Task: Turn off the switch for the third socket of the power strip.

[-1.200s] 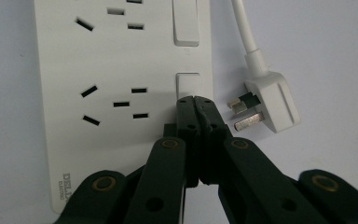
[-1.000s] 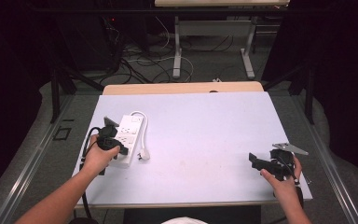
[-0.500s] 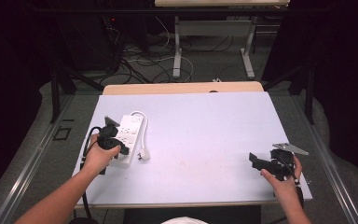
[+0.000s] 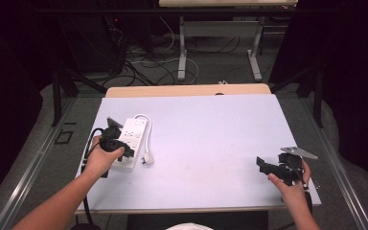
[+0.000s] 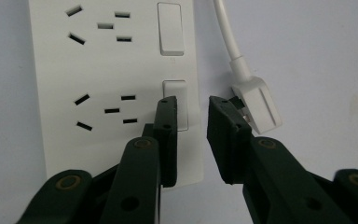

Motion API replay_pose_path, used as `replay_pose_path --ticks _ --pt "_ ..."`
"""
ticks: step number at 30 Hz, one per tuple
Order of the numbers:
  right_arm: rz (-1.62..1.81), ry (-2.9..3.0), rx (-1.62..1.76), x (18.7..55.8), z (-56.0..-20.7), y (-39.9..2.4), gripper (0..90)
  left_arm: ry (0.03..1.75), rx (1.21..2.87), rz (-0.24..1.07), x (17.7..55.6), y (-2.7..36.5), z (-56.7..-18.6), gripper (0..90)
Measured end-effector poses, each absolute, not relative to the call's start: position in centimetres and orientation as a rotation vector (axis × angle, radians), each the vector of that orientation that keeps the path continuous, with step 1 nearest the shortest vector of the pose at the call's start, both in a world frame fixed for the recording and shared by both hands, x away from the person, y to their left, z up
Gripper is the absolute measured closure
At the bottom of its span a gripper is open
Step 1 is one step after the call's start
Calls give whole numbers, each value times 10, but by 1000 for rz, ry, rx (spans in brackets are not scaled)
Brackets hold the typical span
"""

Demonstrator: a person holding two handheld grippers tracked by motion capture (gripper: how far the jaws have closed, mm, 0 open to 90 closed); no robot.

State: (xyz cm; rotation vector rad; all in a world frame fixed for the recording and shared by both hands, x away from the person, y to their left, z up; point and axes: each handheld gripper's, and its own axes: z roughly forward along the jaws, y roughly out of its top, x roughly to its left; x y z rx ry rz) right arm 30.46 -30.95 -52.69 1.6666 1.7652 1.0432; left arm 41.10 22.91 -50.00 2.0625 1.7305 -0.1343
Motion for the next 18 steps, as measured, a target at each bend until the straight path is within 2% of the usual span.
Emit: replay_pose_path --ticks 18 --pt "1052 1755 1664 305 -528 -309 83 1735 2032 -102 412 234 -494 529"
